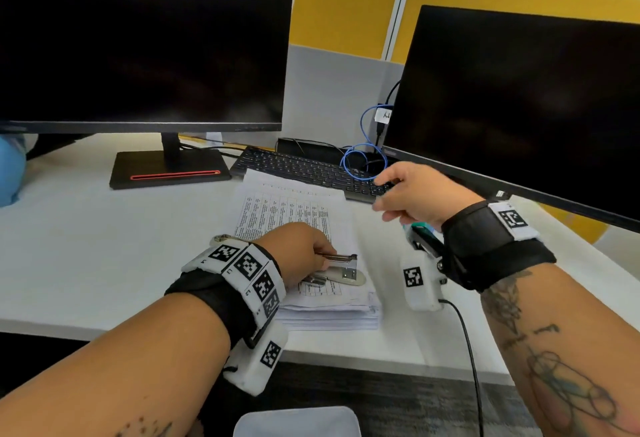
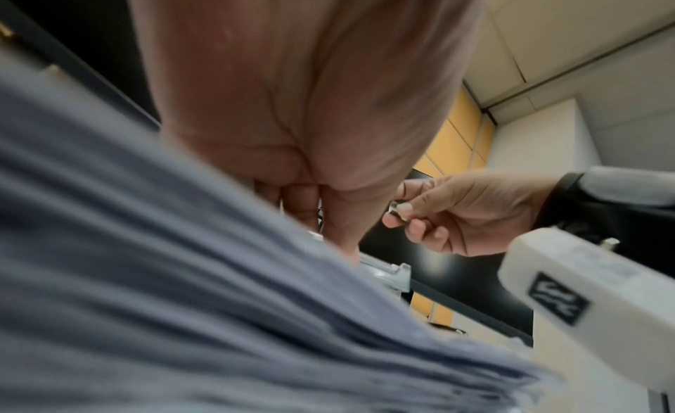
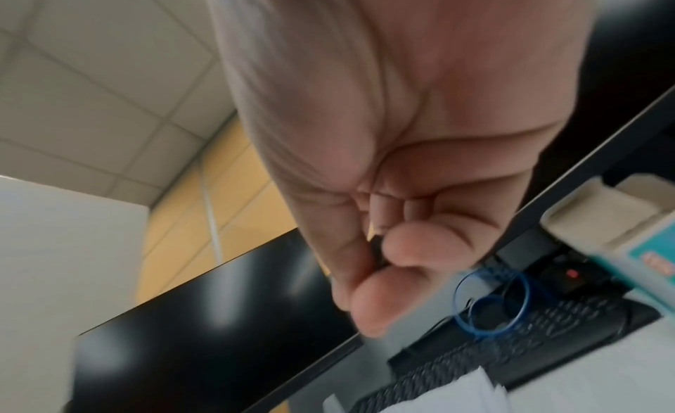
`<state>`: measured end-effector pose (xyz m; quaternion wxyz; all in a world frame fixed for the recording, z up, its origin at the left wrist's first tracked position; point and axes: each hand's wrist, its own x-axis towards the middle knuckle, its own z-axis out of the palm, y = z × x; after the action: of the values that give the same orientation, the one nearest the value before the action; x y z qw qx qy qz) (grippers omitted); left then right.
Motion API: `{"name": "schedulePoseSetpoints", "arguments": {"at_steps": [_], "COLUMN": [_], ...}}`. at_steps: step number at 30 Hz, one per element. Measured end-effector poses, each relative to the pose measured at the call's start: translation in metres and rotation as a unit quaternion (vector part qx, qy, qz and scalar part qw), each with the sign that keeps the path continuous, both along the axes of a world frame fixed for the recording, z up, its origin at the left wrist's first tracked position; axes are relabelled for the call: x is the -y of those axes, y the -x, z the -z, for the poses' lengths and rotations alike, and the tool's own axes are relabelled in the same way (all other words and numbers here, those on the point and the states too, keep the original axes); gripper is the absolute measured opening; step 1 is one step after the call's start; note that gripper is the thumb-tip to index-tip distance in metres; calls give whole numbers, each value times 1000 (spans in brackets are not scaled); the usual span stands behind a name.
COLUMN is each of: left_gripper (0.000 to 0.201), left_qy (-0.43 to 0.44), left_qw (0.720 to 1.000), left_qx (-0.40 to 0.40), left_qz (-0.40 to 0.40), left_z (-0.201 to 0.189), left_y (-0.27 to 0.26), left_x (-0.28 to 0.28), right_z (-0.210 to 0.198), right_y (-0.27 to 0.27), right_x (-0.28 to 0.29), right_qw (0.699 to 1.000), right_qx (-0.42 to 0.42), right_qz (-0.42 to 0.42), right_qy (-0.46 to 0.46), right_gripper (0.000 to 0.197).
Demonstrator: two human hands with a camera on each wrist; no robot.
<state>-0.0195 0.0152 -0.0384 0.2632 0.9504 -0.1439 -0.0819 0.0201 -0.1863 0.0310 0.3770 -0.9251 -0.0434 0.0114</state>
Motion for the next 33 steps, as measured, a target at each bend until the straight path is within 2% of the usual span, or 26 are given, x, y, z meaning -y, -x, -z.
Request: {"name": "schedulePoseSetpoints", "arguments": {"at_steps": [2, 5, 10, 19, 24, 29, 33], "left_gripper": [37, 44, 34, 31, 30, 30, 30], "left_qy": [-17, -37, -59, -51, -37, -28, -36], "left_qw": [1000, 998, 998, 998, 998, 999, 999], "left_qx": [12, 49, 31, 36, 33, 27, 25], "left_qz": [-1, -10, -13, -22, -26, -34, -28], "left_z": [-5, -14, -11, -3, -2, -2, -4], "left_y": [3, 8, 8, 10, 9, 10, 13], "left_x": [-3, -8, -12, -9, -9, -10, -9], "right_z": [7, 20, 34, 44, 47, 51, 56], "right_y": [11, 20, 34, 48, 49, 49, 47], "right_x": [-14, -31, -47, -55, -57, -54, -49], "right_qw": [999, 999, 999, 982, 974, 980, 993], "right_qx": [-11, -10, -12, 57, 53, 80, 25], "right_qz": [-34, -43, -24, -73, -86, -77, -67], "right_qy": [14, 22, 33, 166, 204, 162, 99], "right_gripper": [20, 17, 14, 17, 24, 20, 23]}}
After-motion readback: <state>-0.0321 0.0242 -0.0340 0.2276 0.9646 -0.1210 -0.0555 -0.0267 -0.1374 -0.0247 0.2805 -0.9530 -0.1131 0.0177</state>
